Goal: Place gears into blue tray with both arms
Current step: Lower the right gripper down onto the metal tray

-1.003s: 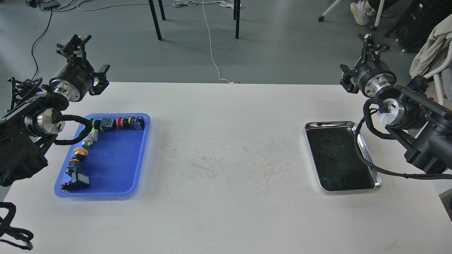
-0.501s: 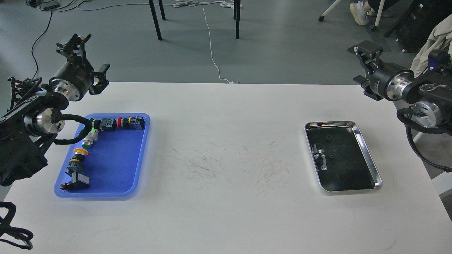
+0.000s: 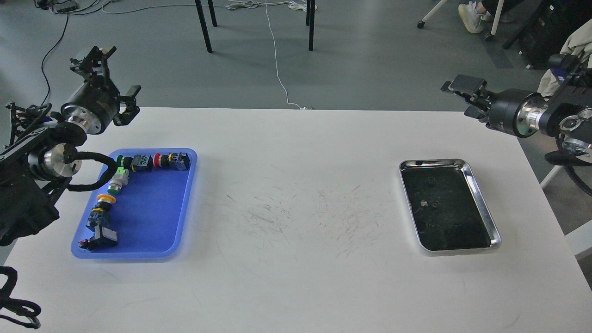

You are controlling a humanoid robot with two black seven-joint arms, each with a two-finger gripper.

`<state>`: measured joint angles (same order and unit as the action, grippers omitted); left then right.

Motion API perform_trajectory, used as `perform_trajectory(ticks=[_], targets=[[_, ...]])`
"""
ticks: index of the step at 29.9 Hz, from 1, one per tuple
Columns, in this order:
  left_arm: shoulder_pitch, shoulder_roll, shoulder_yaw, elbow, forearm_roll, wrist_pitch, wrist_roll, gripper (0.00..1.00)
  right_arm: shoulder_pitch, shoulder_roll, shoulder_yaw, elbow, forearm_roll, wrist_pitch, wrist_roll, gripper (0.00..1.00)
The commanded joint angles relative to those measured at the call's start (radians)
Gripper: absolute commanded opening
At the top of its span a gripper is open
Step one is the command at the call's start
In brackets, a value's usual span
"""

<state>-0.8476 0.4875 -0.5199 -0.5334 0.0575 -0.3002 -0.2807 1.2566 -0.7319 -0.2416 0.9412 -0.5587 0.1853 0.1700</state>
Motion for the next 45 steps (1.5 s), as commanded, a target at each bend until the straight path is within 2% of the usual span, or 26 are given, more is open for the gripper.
perform_trajectory(ticks=[1,6,9,12,15,24,33,42,45], targets=[[0.002,0.000,0.000,0.000,-0.001,-0.002,0.000,0.98,-0.010,0.000,-0.022,0.001,-0.120,0.000,0.000,0.96],[0.002,0.008,0.000,0.000,-0.001,-0.004,0.000,0.98,-0.011,-0.004,-0.028,0.004,-0.482,0.013,0.017,0.96],[0.005,0.013,-0.002,0.000,-0.001,-0.004,0.000,0.98,-0.023,0.002,-0.030,-0.004,-0.669,0.013,0.063,0.96],[0.005,0.013,-0.002,0.000,-0.001,-0.004,0.000,0.98,-0.029,0.012,-0.031,0.010,-0.754,0.013,0.092,0.96],[0.005,0.013,-0.002,0.000,-0.001,-0.004,0.000,0.98,-0.043,0.049,-0.060,-0.008,-0.820,0.013,0.100,0.96],[0.005,0.011,-0.003,0.001,-0.001,-0.004,-0.001,0.98,-0.074,0.132,-0.157,-0.117,-0.836,0.000,0.118,0.95],[0.005,0.009,-0.003,0.000,-0.001,-0.004,-0.002,0.98,-0.100,0.177,-0.162,-0.159,-0.837,-0.001,0.121,0.85],[0.005,0.011,-0.003,0.000,-0.001,-0.004,0.000,0.98,-0.106,0.215,-0.183,-0.188,-0.837,-0.001,0.154,0.76],[0.005,0.011,-0.003,0.000,-0.001,-0.004,-0.002,0.98,-0.106,0.221,-0.183,-0.188,-0.839,0.000,0.155,0.69]])
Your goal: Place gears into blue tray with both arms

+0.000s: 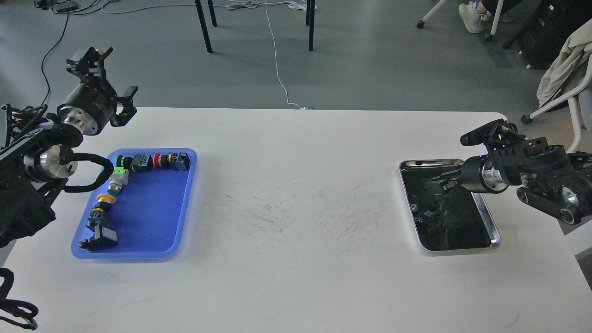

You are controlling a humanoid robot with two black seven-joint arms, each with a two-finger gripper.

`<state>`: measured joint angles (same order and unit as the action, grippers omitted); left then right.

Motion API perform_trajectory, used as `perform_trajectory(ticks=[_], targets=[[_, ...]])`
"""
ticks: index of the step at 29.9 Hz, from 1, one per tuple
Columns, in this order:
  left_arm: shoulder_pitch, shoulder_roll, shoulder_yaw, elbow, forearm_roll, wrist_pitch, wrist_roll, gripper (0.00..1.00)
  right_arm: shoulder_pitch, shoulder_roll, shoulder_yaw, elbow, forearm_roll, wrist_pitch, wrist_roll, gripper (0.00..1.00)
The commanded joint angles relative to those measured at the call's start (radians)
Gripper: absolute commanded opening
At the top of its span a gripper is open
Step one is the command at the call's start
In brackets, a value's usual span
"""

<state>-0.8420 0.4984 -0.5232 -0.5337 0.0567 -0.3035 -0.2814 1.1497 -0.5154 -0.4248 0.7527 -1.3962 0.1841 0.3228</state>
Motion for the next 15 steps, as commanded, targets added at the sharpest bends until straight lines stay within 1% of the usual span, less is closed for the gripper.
perform_trajectory(ticks=[1,2,4,10,13,15], targets=[[0.000,0.000,0.000,0.000,0.000,0.001,-0.001,0.98,0.002,0.005,0.000,0.002,-0.003,0.001,0.004,0.69],[0.000,0.000,0.000,0.000,0.000,0.001,-0.001,0.98,0.004,0.005,0.000,0.000,-0.003,0.001,0.008,0.68],[0.000,0.000,0.000,0.000,0.000,0.001,-0.001,0.98,0.004,0.005,0.000,-0.001,-0.010,0.001,0.018,0.64],[0.000,0.000,0.000,0.000,0.000,0.001,-0.001,0.98,0.004,0.005,-0.031,-0.024,-0.030,0.001,0.028,0.58],[0.000,0.000,0.000,0.001,0.000,0.001,-0.001,0.98,0.001,0.005,-0.042,-0.044,-0.030,0.001,0.044,0.57],[0.000,0.000,0.000,0.000,0.000,0.001,-0.001,0.98,-0.001,0.008,-0.042,-0.067,-0.030,0.001,0.045,0.57]])
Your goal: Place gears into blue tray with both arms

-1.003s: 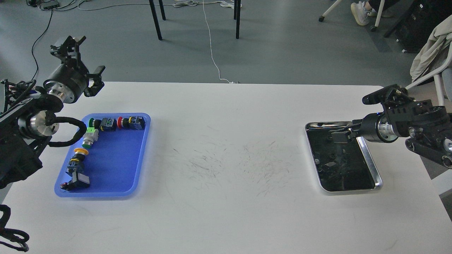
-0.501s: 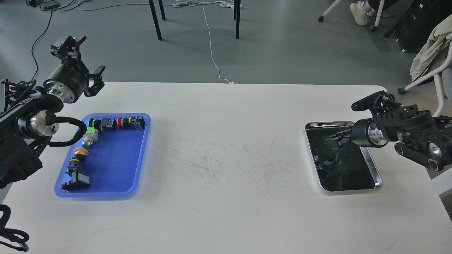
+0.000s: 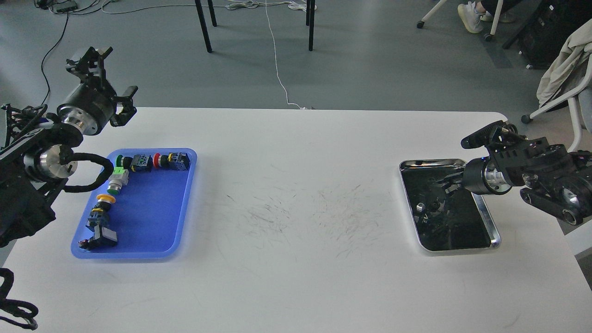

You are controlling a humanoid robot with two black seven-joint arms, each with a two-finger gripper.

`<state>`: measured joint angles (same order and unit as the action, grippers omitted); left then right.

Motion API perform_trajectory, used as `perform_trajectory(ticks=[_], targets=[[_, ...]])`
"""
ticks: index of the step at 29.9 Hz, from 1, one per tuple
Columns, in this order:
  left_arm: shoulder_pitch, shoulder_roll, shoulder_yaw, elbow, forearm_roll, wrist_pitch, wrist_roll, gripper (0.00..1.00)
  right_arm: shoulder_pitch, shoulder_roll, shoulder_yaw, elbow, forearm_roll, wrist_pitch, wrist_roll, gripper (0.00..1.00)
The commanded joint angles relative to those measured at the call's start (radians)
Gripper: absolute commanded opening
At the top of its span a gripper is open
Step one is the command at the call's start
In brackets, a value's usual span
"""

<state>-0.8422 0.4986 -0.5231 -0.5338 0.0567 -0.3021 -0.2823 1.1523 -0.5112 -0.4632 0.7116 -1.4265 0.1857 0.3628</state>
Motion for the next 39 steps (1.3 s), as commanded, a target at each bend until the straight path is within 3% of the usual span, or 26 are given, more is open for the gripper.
perform_trajectory(ticks=[1,18,25,39], targets=[[0.000,0.000,0.000,0.000,0.000,0.000,0.000,0.98,-0.003,0.007,-0.003,-0.040,0.000,0.000,0.005,0.57],[0.000,0.002,-0.001,0.000,0.000,0.000,0.000,0.98,-0.013,0.053,-0.006,-0.063,0.001,-0.003,0.005,0.57],[0.002,0.003,-0.001,0.000,0.000,-0.002,0.000,0.98,-0.023,0.053,-0.020,-0.067,0.000,-0.003,0.007,0.49],[0.000,0.003,-0.001,0.000,0.000,-0.002,0.000,0.98,-0.022,0.077,-0.018,-0.086,0.001,-0.012,0.005,0.48]])
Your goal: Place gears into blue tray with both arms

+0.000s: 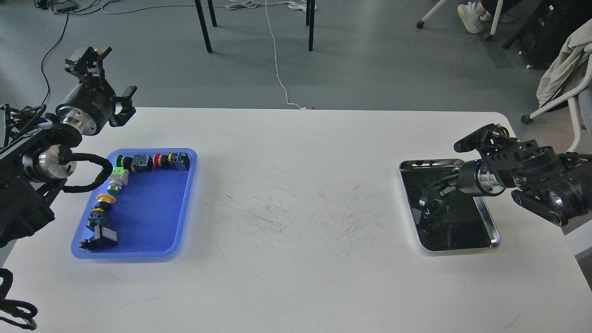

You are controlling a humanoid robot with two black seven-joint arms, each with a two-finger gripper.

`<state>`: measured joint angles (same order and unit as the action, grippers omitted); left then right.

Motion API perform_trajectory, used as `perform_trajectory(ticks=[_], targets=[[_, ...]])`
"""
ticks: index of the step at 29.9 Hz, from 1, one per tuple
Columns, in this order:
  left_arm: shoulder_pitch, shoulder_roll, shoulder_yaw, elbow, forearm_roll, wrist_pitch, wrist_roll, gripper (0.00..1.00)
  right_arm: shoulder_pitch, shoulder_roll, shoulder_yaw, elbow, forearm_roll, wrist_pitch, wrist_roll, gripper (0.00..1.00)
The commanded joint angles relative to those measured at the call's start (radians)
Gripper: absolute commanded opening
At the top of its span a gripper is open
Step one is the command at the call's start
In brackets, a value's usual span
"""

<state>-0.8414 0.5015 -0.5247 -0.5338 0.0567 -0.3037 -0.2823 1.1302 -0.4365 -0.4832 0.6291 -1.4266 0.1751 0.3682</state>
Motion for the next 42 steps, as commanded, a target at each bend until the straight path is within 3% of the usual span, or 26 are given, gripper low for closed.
perform_trajectory(ticks=[1,17,23,34,42], targets=[[-0.001,0.000,0.000,0.000,0.000,0.000,0.000,0.98,0.000,0.004,0.002,-0.003,0.002,-0.002,0.000,0.48],[-0.001,0.000,0.002,0.000,0.000,0.000,0.000,0.98,0.000,0.007,-0.026,0.001,0.000,0.001,0.000,0.08],[0.001,0.000,0.002,0.000,0.000,0.000,0.000,0.98,0.011,0.007,-0.026,0.003,0.002,0.001,0.001,0.02],[0.001,0.014,0.002,0.000,0.000,0.000,0.002,0.98,0.062,0.015,-0.020,0.000,0.002,-0.003,0.001,0.01],[0.001,0.046,0.003,-0.003,0.000,-0.003,0.002,0.98,0.134,0.113,-0.005,-0.009,0.003,-0.110,-0.006,0.01]])
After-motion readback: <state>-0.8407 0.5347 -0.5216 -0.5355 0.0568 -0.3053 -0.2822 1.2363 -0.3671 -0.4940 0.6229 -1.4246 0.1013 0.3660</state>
